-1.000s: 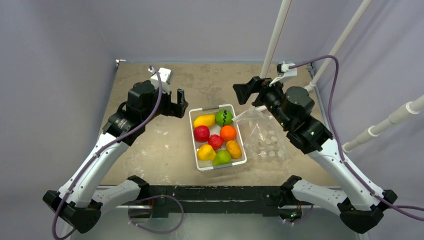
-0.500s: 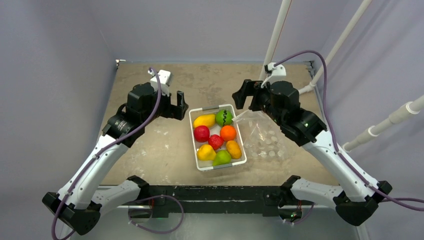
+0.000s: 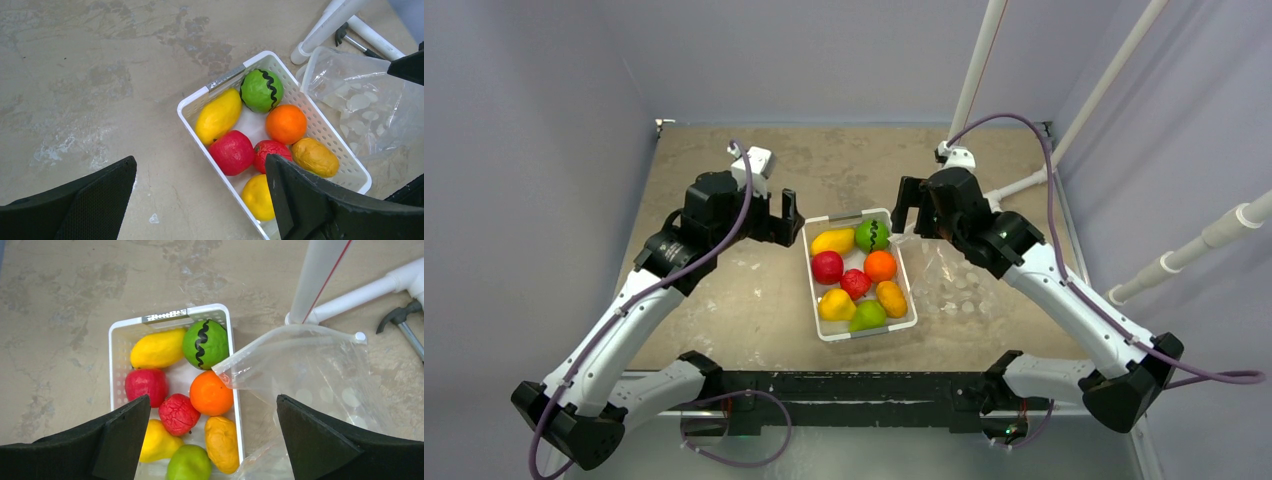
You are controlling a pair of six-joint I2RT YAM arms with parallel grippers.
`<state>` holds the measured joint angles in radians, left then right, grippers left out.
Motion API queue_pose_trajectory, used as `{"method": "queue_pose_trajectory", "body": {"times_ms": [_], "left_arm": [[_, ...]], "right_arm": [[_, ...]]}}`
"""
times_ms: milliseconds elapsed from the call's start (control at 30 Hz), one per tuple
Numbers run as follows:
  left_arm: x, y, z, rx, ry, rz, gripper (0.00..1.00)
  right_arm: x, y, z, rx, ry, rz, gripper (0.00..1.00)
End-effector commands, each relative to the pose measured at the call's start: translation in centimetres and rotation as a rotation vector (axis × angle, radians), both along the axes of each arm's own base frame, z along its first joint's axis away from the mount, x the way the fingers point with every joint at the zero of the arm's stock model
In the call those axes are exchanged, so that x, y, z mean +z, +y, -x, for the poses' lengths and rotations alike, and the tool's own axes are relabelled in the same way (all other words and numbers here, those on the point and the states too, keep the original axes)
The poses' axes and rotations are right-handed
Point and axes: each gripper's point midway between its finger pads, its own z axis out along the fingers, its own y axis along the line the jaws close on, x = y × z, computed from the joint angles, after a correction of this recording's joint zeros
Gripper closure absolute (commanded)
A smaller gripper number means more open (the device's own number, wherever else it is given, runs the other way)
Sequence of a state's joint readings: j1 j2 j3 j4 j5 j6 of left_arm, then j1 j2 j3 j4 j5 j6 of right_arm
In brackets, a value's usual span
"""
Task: Place the food in the zip-top bag and seal the zipper
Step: Pick up the zipper food storage bag at the center of the board.
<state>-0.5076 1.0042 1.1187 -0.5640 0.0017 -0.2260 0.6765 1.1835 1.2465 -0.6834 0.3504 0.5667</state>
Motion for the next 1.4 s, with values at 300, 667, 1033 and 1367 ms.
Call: {"method": "queue_pose_trajectory", "body": {"times_ms": [300,667,1033,1367], "left_arm": [[0.1,-1.9,0.3,-0.096,-0.008,0.041,0.01],[-0.7,-4.0,0.7,-0.183,0.054,0.085,0.01],[-0.5,-3.7,1.3,-0.185,0.045,0.091,0.01],[-0.1,-3.5,2.4,-0.187,0.014,0.088,0.01]], "right_arm": [[-3.6,-2.4,-0.9,-0.127,0.098,0.025,0.01],[-6.5,-2.8,-1.3,-0.167,0.169,0.066,0.02],[-9.2,-2.4,-1.6,-0.158,0.225,0.109,0.07],[-11.7,-2.5,-2.1,-0.168,0.272,0.168,0.18]]}}
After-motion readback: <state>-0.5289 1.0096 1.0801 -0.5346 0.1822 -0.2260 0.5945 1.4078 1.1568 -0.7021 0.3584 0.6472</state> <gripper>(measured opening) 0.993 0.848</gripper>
